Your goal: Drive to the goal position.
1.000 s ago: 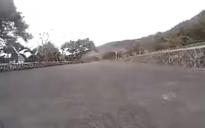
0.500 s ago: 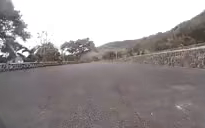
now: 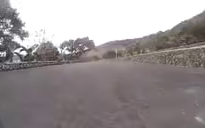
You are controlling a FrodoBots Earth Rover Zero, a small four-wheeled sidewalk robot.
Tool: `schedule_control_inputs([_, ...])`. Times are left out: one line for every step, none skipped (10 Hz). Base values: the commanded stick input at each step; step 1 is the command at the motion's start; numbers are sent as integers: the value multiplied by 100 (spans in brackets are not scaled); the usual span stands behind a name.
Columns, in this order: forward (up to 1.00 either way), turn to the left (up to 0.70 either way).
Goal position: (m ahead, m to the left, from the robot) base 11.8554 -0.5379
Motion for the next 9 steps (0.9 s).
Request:
schedule_control_inputs([70,0])
schedule_control_inputs([70,0])
schedule_control_inputs([70,0])
schedule_control_inputs([70,0])
schedule_control_inputs([70,0])
schedule_control_inputs([70,0])
schedule_control_inputs([70,0])
schedule_control_inputs([70,0])
schedule_control_inputs([70,0])
